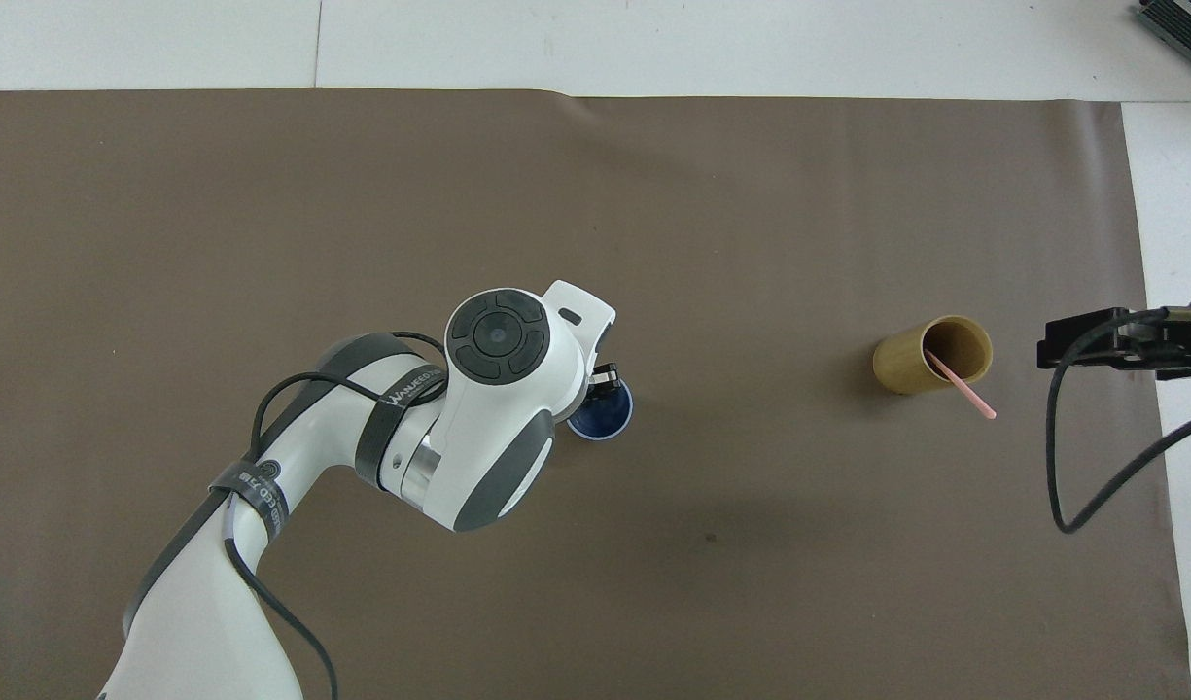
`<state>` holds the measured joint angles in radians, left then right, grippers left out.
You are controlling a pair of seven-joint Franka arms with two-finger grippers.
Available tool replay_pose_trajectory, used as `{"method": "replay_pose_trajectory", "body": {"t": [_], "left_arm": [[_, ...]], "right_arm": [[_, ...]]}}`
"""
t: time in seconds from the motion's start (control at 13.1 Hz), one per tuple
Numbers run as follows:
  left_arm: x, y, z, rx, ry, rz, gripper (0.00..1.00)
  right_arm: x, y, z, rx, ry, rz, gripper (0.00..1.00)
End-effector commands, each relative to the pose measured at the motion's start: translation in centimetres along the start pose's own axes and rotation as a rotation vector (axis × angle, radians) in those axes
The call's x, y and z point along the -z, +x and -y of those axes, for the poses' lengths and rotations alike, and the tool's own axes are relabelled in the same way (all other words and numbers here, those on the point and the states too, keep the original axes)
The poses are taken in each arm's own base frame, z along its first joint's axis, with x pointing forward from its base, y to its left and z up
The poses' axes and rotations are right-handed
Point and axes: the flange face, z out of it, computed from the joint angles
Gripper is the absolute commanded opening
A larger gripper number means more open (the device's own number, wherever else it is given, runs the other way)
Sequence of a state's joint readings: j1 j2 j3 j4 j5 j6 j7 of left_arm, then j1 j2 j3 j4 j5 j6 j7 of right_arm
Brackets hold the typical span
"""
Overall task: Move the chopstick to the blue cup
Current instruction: 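Carry the blue cup with the left gripper toward the table center, then release the blue cup and withdraw the left gripper while the right gripper reaches the stick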
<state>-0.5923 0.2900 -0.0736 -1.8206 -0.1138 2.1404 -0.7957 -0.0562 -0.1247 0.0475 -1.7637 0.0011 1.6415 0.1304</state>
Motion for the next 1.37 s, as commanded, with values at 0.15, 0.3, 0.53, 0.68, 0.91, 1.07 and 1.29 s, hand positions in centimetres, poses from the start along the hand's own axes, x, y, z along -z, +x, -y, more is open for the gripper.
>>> {"method": "replay_pose_trajectory", "body": {"t": [0.15,0.3,0.53,0.68,0.91,1.07,1.29], "left_arm": [[11.3,2.6,7.0,-0.034,-0.016,-0.018,1.00],[14.7,3.2,11.4,-0.081,0.008,0.014,1.00],[16.9,5.9,19.2,-0.134,0.031,0.071,1.00],[17.9,7.3,23.1,-0.155,0.026,0.079,1.00],[19.3,9.0,28.2,-0.175,0.018,0.065,1.00],[20.2,9.4,31.4,-0.221,0.064,0.076,1.00],[23.9,10.1,34.4,-0.220,0.098,0.044,1.00]], "right_arm": [[-7.4,-1.7,-0.8,0.028,0.007,0.000,1.00],[-9.5,-1.7,-0.6,0.052,0.008,-0.012,1.00],[-11.8,-2.6,-0.4,0.114,0.005,0.023,0.79],[-11.8,-2.9,-0.3,0.147,0.003,0.027,0.73],[-12.8,-3.1,-0.4,0.225,0.006,0.018,0.66],[-13.0,-3.2,-0.4,0.245,0.004,0.018,0.57],[-12.9,-3.0,-0.2,0.256,0.010,0.001,0.26]]}}
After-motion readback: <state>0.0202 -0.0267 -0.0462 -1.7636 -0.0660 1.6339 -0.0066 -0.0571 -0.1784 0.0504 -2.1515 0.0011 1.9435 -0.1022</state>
